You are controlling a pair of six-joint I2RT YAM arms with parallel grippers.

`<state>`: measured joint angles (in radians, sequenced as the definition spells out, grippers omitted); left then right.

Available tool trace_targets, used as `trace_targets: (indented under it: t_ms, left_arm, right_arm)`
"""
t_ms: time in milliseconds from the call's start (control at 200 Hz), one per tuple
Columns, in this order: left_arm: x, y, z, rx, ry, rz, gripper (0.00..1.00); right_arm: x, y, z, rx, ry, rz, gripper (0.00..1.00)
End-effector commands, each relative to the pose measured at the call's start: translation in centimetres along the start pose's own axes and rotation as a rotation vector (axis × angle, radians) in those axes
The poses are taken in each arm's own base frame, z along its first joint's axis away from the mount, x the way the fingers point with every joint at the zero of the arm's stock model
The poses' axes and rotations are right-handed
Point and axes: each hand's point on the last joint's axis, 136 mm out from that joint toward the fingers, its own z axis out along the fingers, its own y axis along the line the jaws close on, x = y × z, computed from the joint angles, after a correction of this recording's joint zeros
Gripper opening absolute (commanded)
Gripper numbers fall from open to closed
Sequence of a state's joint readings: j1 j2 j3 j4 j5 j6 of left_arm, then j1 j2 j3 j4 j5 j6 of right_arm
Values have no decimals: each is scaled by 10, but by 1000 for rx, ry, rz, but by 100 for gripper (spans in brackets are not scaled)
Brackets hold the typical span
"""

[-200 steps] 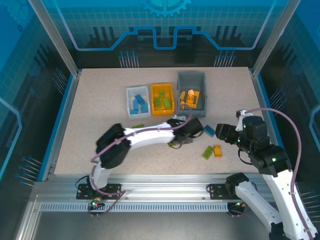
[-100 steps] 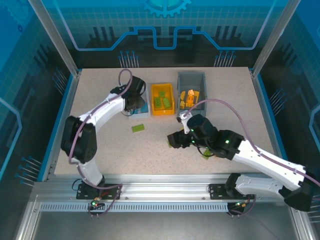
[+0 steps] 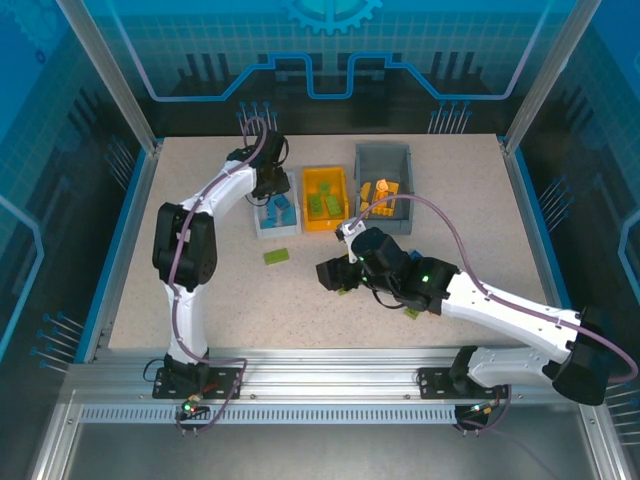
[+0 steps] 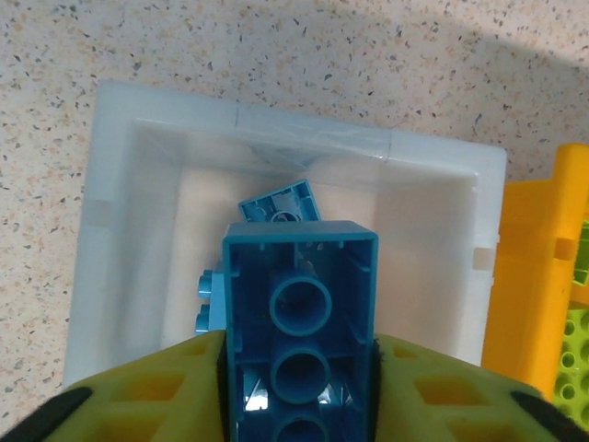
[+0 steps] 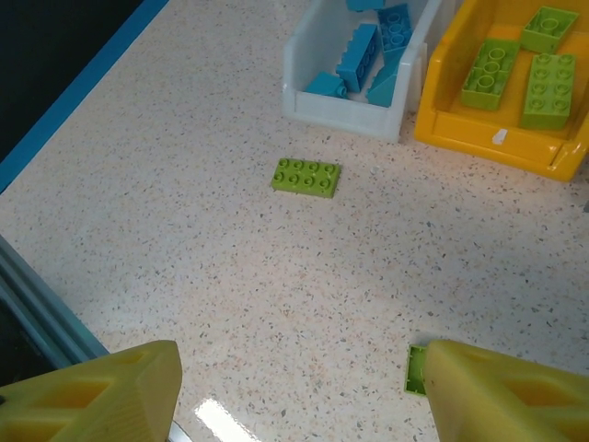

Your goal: Sort the legos into containers by color

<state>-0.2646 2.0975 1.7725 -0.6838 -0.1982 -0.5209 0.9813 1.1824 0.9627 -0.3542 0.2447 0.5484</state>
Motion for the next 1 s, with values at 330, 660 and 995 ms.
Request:
trace_targets:
  t_ms: [330,660,995]
  left_arm:
    - [-5,-5,-64,72,-25,-5,57]
    - [81,-28,-181,436,-46,74,61]
    - [227,7,-226,598,129,87,60]
  right_arm:
    - [4,-22,35,126,121,-49,75]
    - [85,-67,83,337,493,28,76]
    - [121,-85,117,394,623,26,65]
